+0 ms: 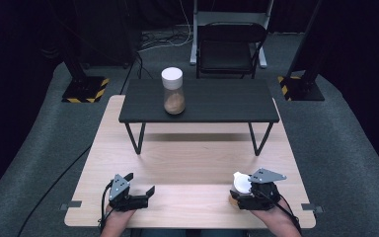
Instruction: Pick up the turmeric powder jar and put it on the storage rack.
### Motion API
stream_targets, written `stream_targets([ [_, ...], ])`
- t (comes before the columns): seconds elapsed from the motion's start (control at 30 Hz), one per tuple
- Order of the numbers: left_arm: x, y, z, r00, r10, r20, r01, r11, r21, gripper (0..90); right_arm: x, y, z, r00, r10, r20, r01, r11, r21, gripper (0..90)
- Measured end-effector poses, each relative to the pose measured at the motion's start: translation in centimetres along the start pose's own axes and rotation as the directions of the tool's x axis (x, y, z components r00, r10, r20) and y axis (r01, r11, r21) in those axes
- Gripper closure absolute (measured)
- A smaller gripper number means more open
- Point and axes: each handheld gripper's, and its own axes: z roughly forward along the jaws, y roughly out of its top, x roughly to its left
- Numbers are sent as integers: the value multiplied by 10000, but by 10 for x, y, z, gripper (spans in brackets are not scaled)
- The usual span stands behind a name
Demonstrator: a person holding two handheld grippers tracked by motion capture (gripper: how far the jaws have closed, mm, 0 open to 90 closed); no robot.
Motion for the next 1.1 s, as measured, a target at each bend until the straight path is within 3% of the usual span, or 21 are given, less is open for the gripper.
stream_targets([
  [0.03, 0, 0, 0, 10000, 0, -7, 0, 10000, -1, 2, 0, 2, 1, 10000, 27, 19, -27, 9999, 106, 293],
  [0.63, 0, 1, 1, 10000, -31, 15, 31, 10000, 74, 2, 11, 15, 3, 9996, -128, 265, 121, 9995, 285, 300],
  [1.1, 2, 3, 2, 10000, -22, 88, 20, 9999, 160, 2, 13, 52, -21, 9997, -234, 85, 233, 9996, 140, 300],
])
